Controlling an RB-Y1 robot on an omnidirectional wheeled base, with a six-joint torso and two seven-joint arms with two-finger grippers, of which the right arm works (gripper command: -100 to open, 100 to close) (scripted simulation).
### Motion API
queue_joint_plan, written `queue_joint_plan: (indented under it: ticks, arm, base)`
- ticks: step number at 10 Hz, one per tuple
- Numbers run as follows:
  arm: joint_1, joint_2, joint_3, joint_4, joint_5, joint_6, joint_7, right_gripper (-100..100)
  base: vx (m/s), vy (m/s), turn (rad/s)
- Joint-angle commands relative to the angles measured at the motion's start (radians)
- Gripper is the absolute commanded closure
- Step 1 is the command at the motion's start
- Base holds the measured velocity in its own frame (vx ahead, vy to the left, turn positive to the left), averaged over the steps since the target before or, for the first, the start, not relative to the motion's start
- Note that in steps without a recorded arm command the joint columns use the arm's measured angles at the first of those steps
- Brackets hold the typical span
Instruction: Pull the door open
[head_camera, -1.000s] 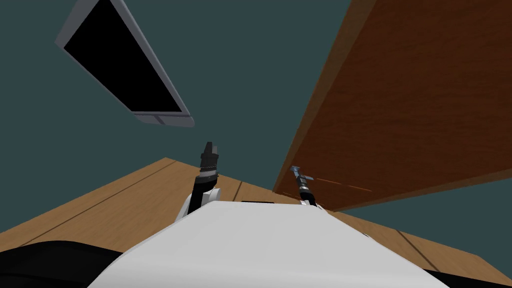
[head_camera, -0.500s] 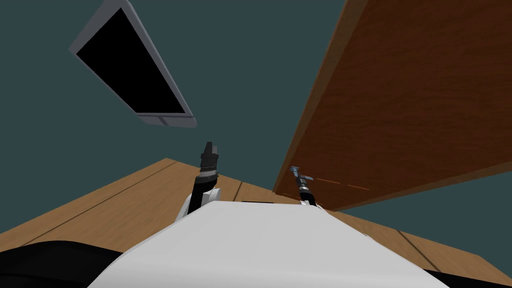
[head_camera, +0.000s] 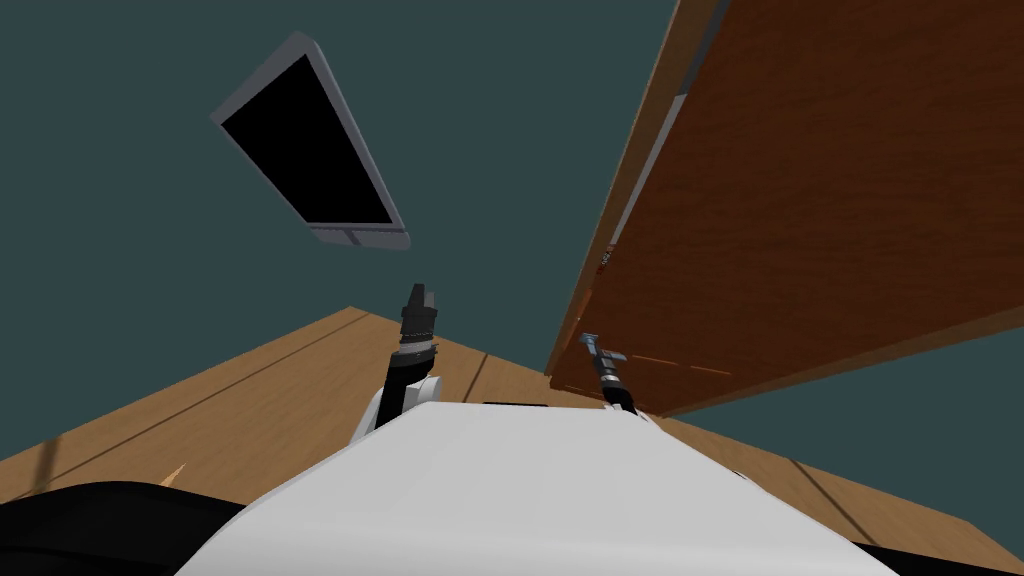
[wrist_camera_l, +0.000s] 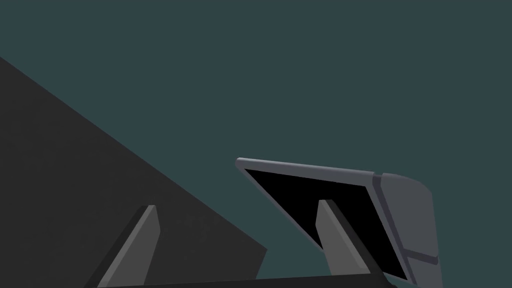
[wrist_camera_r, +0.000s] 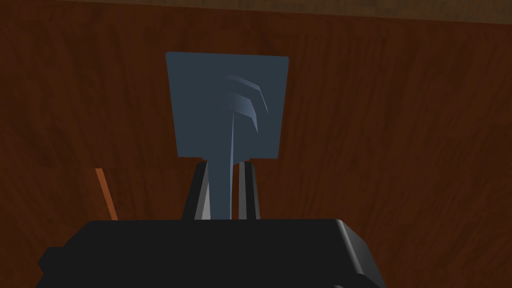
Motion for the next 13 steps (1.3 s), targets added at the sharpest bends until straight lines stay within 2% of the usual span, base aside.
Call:
queue_joint_plan:
  ticks: [1, 4, 5, 6, 13]
  arm:
    - [0.01, -0.012, 0.02, -0.001, 0.012, -0.017, -0.025, 100]
    - [0.028, -0.036, 0.053, -0.007, 0.034, -0.039, -0.067, 100]
    - [0.031, -0.04, 0.058, -0.008, 0.037, -0.043, -0.074, 100]
    - [0.028, -0.034, 0.057, -0.01, 0.036, -0.037, -0.068, 100]
    - [0.108, -0.103, 0.124, -0.014, 0.079, -0.154, -0.162, 100]
  base:
    - [-0.212, -0.065, 0.118]
    - [-0.215, -0.072, 0.119]
    - [-0.217, -0.048, 0.079]
    - [-0.098, -0.013, 0.023]
    - [-0.206, -0.049, 0.103]
